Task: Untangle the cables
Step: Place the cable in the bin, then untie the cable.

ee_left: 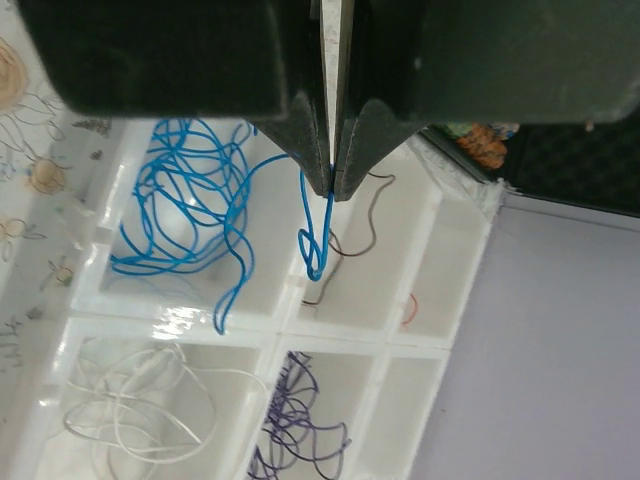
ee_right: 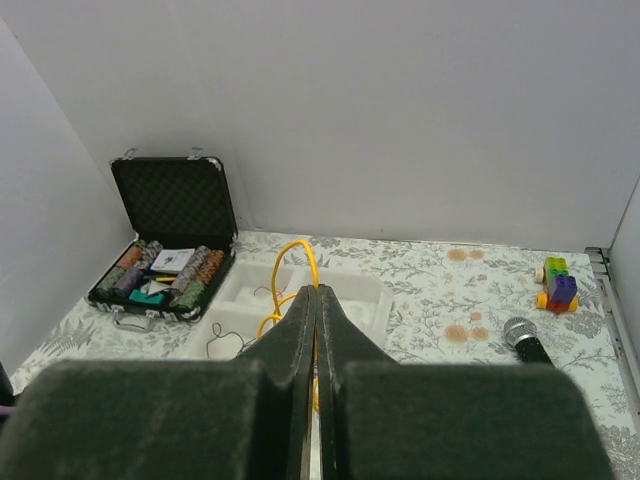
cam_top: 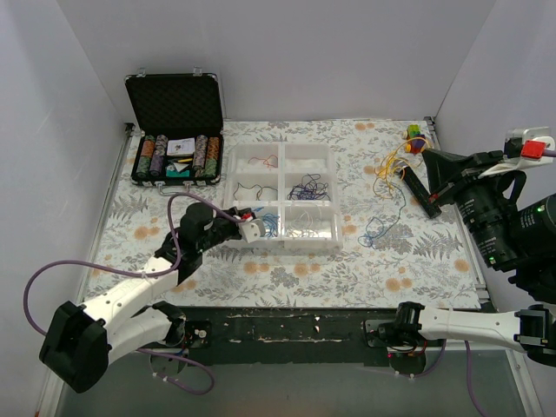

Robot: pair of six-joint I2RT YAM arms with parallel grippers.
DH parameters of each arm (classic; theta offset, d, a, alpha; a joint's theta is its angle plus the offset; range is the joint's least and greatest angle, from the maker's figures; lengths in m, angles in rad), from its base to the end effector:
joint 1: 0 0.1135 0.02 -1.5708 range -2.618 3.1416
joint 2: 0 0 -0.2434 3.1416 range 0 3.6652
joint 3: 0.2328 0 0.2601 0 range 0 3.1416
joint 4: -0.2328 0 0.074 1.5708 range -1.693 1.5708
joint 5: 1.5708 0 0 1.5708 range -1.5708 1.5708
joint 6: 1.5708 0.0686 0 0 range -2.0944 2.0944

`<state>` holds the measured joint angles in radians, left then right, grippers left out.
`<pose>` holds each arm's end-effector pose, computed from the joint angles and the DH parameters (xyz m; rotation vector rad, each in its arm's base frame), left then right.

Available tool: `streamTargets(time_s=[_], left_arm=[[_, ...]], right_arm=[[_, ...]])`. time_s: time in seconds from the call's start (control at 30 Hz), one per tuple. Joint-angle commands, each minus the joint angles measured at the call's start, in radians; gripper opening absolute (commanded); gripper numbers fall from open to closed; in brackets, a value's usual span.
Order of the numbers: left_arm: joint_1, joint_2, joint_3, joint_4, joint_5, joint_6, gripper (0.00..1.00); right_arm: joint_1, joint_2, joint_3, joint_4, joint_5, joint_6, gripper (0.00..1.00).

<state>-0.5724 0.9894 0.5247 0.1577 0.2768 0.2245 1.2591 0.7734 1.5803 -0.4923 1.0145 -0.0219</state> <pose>0.2193 -0.1636 0.2148 0.9091 1.6638 -0.4977 0.0807 0.0606 0.5419 0.0180 1.4177 0.3893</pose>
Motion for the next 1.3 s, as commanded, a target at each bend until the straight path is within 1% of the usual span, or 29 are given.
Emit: streamTargets(time_s=[0.0,0.07,0.17,0.23,0.3,0.4,0.47,0.5,0.57,0.6,0.73,0.8,0.87,0.9,0.93,1.0,1.07,1.1,1.13,1.2,1.27], left_arm=[[0.002,0.012,-0.057,-0.049,0.039,-0.01,0.01],[0.002,0.04,-0.057,-0.073,0.041,0.012,0.06],[0.002,0.118,0.001,-0.18,0.048,0.029,0.25],[0.002,0.153,0.043,-0.199,0.036,0.0,0.32],[0.002,0.153,0.054,-0.195,0.036,0.007,0.37],[0.002,0.124,0.084,-0.196,0.024,0.018,0.5],[0.003,0.101,0.122,-0.228,0.022,0.001,0.54],[0.003,0.075,0.142,-0.257,0.035,0.003,0.6],[0.003,0.02,0.172,-0.297,0.073,-0.004,0.87],[0.003,-0.012,0.182,-0.317,0.094,-0.008,0.89],[0.003,-0.132,0.23,-0.415,0.215,-0.063,0.91],[0.003,-0.196,0.23,-0.432,0.287,-0.103,0.94],[0.003,-0.234,0.225,-0.42,0.355,-0.178,0.98],[0.002,-0.242,0.225,-0.417,0.398,-0.216,0.98],[0.002,-0.244,0.222,-0.405,0.43,-0.293,0.98],[0.002,-0.236,0.196,-0.345,0.495,-0.431,0.98],[0.002,-0.235,0.14,-0.203,0.518,-0.615,0.98],[0.0,-0.233,0.114,-0.105,0.525,-0.689,0.98],[-0.003,-0.226,0.094,-0.049,0.544,-0.749,0.98],[-0.03,-0.187,0.095,-0.034,0.553,-0.798,0.98],[-0.061,-0.169,0.084,0.0,0.532,-0.803,0.98]], right_arm=[[0.006,0.017,0.023,-0.008,-0.014,0.045,0.01],[0.006,0.017,0.014,-0.011,-0.024,0.059,0.01],[0.006,0.017,-0.005,-0.012,-0.036,0.076,0.01],[0.006,0.023,-0.013,-0.015,-0.045,0.089,0.01],[0.006,0.03,-0.016,-0.018,-0.06,0.105,0.01],[0.006,0.041,-0.022,-0.031,-0.092,0.14,0.01],[0.006,0.047,-0.037,-0.031,-0.122,0.168,0.01],[0.006,0.05,-0.045,-0.028,-0.138,0.181,0.01],[0.006,0.064,-0.06,-0.028,-0.172,0.203,0.01],[0.006,0.075,-0.066,-0.028,-0.186,0.214,0.01],[0.006,0.122,-0.069,-0.022,-0.241,0.241,0.01],[0.006,0.138,-0.071,-0.003,-0.272,0.25,0.01],[0.006,0.155,-0.075,0.023,-0.309,0.263,0.01],[0.006,0.162,-0.077,0.037,-0.324,0.269,0.01],[0.006,0.171,-0.077,0.058,-0.35,0.275,0.01],[0.008,0.196,-0.071,0.102,-0.41,0.284,0.01],[0.006,0.23,-0.043,0.133,-0.457,0.29,0.01],[0.006,0.246,-0.028,0.149,-0.48,0.292,0.01],[0.006,0.26,-0.014,0.161,-0.496,0.292,0.01],[0.006,0.288,0.023,0.185,-0.527,0.289,0.01],[0.006,0.314,0.056,0.205,-0.553,0.281,0.01]])
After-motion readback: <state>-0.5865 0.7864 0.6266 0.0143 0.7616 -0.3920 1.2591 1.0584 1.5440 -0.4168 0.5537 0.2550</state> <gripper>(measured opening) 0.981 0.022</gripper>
